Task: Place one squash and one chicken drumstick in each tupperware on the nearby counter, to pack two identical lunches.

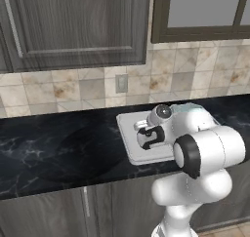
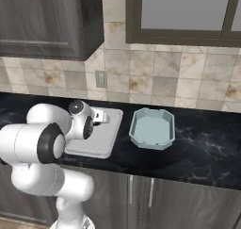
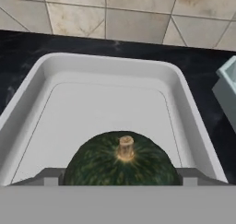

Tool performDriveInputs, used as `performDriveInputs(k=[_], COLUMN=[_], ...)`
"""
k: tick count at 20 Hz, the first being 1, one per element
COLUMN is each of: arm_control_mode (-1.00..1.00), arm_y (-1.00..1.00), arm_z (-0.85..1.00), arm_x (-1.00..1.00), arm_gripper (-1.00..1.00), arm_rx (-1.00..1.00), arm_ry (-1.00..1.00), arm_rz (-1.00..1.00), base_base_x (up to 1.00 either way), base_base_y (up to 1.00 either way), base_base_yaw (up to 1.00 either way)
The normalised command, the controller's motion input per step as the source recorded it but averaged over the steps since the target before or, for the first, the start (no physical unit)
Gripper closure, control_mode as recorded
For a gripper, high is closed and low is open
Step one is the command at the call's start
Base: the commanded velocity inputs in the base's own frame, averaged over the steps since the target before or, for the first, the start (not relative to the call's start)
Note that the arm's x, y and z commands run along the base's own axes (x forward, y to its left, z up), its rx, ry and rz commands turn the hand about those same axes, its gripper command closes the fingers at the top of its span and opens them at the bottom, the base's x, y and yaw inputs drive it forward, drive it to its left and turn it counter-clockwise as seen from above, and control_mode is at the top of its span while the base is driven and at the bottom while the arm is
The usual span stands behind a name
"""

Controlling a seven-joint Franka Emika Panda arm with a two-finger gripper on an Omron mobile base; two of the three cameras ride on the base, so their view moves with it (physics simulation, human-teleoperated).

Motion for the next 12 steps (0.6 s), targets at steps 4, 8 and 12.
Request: performDriveInputs(k=[4,8,12], arm_control_mode=[-1.0,-1.0,-1.0], arm_y=[0.0,0.0,0.17], arm_z=[-0.34,-0.23,-0.02], arm_x=[0.41,0.38,0.34], arm_gripper=[1.0,-1.0,-1.0], arm_rx=[0.0,0.0,0.0], arm_ry=[0.04,0.02,0.0], arm_rz=[0.0,0.0,0.0], base_base_x=[0.0,0.0,0.0], base_base_y=[0.0,0.0,0.0], base_base_yaw=[0.0,0.0,0.0])
